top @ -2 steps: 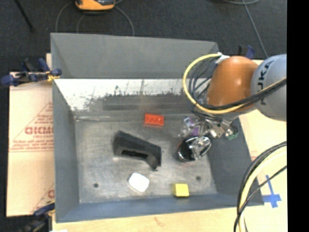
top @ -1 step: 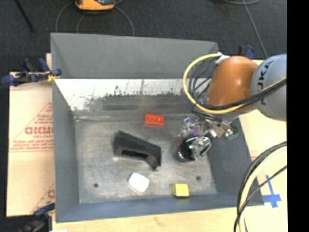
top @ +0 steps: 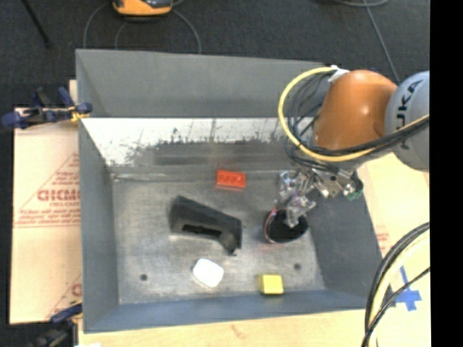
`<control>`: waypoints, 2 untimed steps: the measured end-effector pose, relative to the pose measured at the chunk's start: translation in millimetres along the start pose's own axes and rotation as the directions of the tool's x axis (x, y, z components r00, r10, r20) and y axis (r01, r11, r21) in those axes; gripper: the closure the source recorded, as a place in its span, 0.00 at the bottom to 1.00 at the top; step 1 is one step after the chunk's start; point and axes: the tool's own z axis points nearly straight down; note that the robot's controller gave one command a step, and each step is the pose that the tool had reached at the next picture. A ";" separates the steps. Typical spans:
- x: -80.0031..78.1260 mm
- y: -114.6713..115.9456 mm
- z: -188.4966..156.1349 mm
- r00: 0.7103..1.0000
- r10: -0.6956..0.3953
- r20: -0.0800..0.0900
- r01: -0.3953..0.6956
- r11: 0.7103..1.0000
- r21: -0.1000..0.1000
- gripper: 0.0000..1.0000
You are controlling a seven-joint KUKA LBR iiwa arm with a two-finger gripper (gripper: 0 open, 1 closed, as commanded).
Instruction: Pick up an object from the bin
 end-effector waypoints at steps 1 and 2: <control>0.0 0.0 0.0 1.000 0.000 0.000 0.000 1.000 0.000 1.00; -1.5 -0.1 10.5 0.984 -0.178 0.002 0.178 0.984 0.002 1.00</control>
Offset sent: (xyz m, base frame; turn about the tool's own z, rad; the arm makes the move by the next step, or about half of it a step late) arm -0.0008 -0.0010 -0.0537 -0.7077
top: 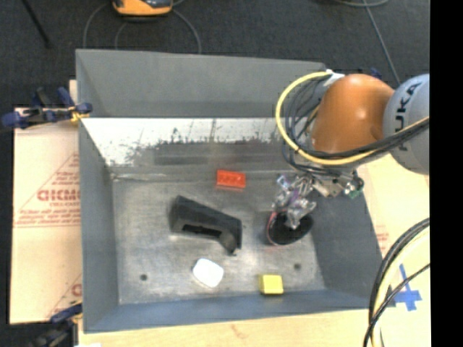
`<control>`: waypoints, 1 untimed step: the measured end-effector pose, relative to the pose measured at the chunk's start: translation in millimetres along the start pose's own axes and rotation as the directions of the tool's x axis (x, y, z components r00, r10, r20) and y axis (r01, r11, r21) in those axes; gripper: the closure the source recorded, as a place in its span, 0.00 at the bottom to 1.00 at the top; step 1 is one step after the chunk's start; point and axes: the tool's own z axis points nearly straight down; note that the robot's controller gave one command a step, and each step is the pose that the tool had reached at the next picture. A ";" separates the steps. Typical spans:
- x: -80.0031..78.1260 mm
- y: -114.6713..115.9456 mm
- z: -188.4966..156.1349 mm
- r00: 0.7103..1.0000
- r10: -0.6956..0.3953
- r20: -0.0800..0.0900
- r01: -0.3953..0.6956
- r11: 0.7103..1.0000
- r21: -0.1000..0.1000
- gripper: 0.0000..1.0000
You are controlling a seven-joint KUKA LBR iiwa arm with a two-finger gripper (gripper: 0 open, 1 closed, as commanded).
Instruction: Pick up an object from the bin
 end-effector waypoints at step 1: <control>50.2 27.7 -14.7 0.997 0.074 -0.002 -0.074 0.997 -0.003 1.00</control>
Offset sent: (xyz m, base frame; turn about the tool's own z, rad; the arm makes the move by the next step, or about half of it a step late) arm 0.0000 0.0000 0.0000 0.0000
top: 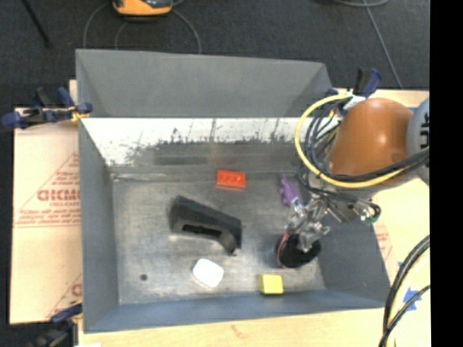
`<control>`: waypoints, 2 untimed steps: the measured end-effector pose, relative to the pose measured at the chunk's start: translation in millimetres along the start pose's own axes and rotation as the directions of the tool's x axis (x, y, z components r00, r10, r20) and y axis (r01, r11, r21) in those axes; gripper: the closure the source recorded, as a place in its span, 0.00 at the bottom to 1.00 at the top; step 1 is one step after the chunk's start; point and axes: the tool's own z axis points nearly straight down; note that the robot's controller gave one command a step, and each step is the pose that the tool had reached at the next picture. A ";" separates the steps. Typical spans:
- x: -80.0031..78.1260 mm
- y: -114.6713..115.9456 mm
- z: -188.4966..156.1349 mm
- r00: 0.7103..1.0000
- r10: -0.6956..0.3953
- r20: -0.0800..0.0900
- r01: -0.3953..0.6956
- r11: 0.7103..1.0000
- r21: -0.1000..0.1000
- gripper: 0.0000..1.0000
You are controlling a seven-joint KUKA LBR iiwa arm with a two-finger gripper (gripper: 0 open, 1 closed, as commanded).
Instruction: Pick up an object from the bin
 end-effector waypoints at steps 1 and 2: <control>0.1 0.0 0.0 1.000 -0.001 0.000 0.001 1.000 0.000 1.00; 30.0 3.5 -44.4 1.000 -0.004 -0.004 0.004 1.000 -0.003 1.00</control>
Offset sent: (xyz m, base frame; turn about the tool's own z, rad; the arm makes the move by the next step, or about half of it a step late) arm -0.0334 -0.0198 0.0606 -0.0047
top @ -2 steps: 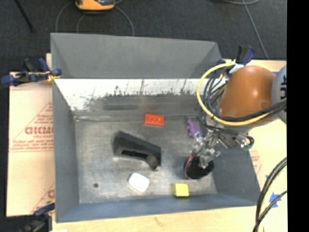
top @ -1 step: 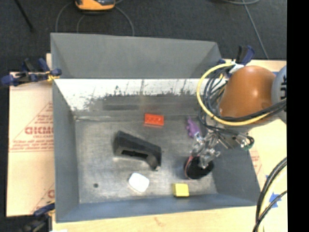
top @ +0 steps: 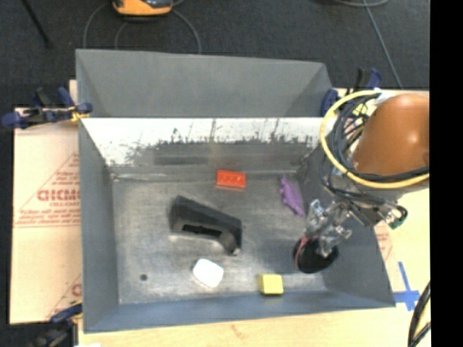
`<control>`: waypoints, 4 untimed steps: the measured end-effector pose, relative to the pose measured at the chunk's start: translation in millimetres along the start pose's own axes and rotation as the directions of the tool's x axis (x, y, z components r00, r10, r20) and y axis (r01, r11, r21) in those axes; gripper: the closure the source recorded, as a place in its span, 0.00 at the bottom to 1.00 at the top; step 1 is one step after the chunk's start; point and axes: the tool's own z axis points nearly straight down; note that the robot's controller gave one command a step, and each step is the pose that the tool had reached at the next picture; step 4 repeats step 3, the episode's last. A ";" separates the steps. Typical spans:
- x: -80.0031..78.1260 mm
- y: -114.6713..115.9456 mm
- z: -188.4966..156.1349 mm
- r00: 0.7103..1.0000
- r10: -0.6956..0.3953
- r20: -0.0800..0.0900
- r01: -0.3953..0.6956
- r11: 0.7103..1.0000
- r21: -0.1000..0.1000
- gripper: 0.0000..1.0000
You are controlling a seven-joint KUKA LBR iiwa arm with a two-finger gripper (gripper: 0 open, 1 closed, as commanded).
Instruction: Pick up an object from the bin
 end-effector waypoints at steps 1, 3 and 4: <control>-7.8 -6.2 4.5 0.980 -0.199 0.004 0.199 0.980 0.009 1.00; -4.6 -9.4 -43.9 0.992 -0.129 0.004 0.129 0.992 0.003 1.00; -4.6 -9.4 -43.9 0.992 -0.129 0.004 0.129 0.992 0.003 1.00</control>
Offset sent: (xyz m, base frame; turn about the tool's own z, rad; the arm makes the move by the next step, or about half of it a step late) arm -0.0276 -0.0003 0.0494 -0.1170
